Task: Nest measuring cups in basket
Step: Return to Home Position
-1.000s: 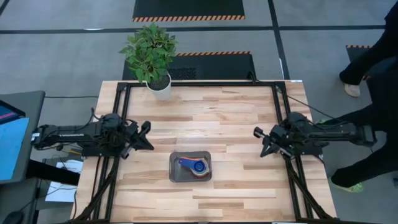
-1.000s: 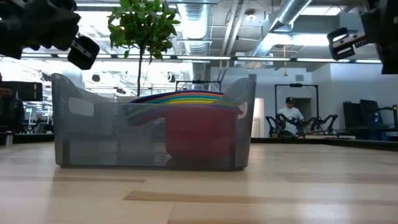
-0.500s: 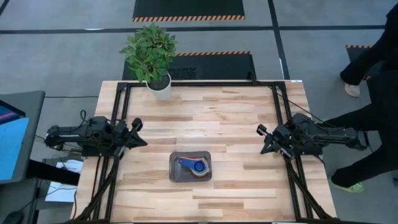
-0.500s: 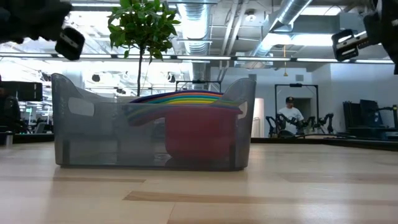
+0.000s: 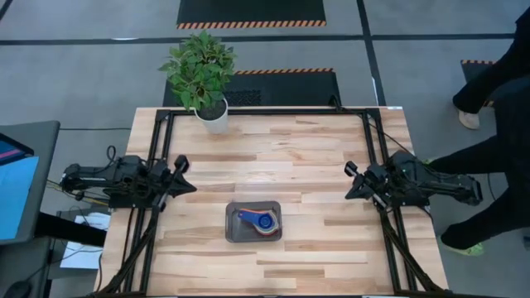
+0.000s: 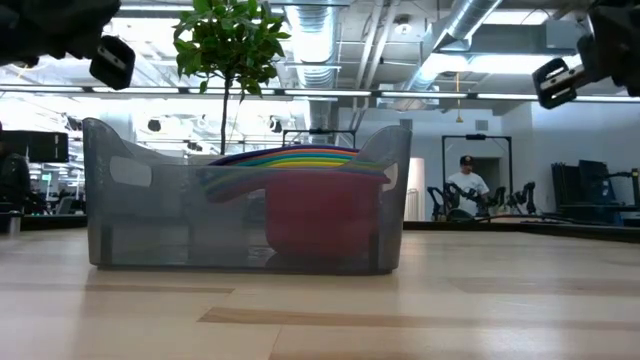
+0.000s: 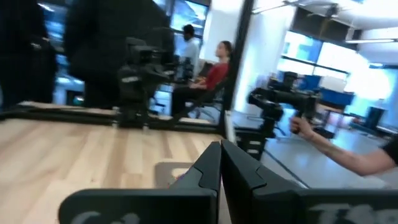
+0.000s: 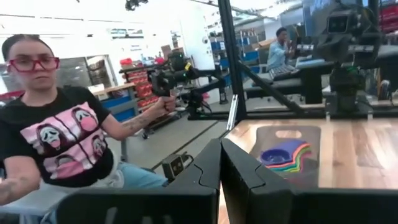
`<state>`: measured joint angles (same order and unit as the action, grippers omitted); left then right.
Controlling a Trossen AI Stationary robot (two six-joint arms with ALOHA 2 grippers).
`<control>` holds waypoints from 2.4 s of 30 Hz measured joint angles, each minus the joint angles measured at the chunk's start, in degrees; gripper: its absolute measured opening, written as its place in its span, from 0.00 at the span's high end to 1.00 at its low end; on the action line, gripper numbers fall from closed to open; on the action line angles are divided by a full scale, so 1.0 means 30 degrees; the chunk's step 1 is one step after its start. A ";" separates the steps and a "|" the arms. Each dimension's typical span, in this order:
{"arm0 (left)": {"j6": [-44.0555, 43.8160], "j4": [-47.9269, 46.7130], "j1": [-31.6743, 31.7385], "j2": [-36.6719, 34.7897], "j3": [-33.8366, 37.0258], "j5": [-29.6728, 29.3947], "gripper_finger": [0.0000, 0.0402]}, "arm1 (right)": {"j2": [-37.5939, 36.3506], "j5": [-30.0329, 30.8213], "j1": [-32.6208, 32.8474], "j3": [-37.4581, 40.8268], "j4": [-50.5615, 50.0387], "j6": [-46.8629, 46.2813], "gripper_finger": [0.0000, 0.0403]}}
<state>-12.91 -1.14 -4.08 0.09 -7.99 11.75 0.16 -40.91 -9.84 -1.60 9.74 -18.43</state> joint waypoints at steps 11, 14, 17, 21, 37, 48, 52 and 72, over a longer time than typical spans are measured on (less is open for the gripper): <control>0.0560 -0.0716 0.0015 0.0046 0.0023 -0.3034 1.00 | -0.0005 0.1747 0.0167 0.0071 -0.1220 0.0253 0.92; 0.0789 0.0752 0.0000 0.0039 0.1062 -0.2610 1.00 | -0.0019 0.1696 0.0167 0.0035 -0.1121 0.1057 0.93; 0.0800 0.2073 0.0000 0.0051 0.2469 -0.2546 1.00 | -0.0014 0.1676 0.0167 0.0035 -0.1159 0.0768 0.93; -0.0159 0.1805 0.0022 0.0025 0.2419 -0.3344 1.00 | -0.0011 0.1626 0.0165 0.0035 -0.1238 -0.0127 0.92; 0.0794 0.1437 0.0007 0.0054 0.2419 -0.2163 1.00 | -0.0005 0.1634 0.0145 -0.0016 -0.2485 -0.0207 0.92; 0.0876 0.0986 0.0015 0.0068 0.2419 -0.2684 1.00 | -0.0005 0.1634 0.0145 -0.0016 -0.2500 -0.0207 0.92; 0.0876 0.0982 0.0015 0.0068 0.2419 -0.2688 1.00 | -0.0005 0.1634 0.0145 -0.0016 -0.2515 -0.0207 0.91; 0.0876 0.0982 0.0015 0.0068 0.2426 -0.2691 1.00 | -0.0005 0.1636 0.0145 -0.0016 -0.2527 -0.0207 0.91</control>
<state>-10.28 1.80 -4.03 0.30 -0.71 3.67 0.14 -36.00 -9.41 -1.65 2.16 -19.05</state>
